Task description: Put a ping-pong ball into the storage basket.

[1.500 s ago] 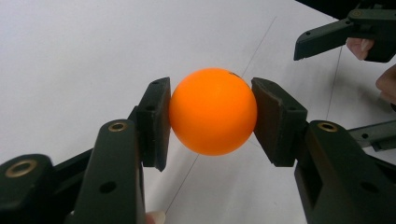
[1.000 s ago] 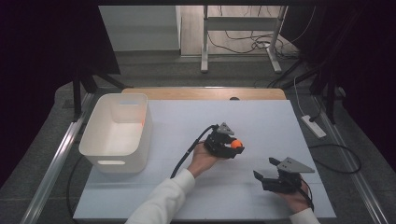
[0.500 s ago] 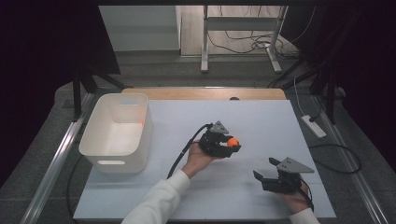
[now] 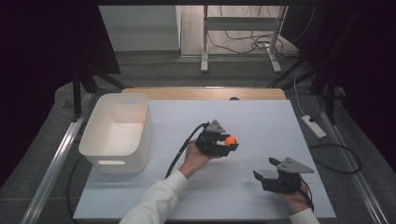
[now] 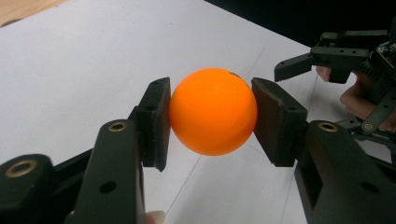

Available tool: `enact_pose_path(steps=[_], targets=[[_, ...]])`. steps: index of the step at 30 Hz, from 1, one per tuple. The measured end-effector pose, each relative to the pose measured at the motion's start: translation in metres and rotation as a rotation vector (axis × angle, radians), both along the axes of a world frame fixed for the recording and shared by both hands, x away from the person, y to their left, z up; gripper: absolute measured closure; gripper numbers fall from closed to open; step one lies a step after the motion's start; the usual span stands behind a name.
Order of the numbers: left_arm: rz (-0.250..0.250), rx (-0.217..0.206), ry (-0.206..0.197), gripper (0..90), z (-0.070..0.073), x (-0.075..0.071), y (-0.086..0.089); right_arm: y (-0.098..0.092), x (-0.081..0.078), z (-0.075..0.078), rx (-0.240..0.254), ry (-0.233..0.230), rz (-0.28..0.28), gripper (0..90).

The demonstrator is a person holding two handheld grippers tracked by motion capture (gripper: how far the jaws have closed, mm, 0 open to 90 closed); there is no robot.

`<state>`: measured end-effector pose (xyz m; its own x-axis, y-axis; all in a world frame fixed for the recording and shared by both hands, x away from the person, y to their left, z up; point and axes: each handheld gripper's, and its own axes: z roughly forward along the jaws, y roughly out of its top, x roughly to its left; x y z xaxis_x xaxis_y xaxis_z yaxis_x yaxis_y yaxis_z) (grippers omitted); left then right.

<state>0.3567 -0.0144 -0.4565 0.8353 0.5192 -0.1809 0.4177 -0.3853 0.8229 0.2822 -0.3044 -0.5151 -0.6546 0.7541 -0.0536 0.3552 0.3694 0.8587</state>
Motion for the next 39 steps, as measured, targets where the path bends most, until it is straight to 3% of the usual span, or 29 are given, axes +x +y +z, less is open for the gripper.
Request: enact_pose_path(steps=[39], targets=[[0.065, -0.021, -0.038, 50.4, 0.016, -0.007, 0.036, 0.0, 0.0, 0.0, -0.005, 0.001, -0.006, 17.7]])
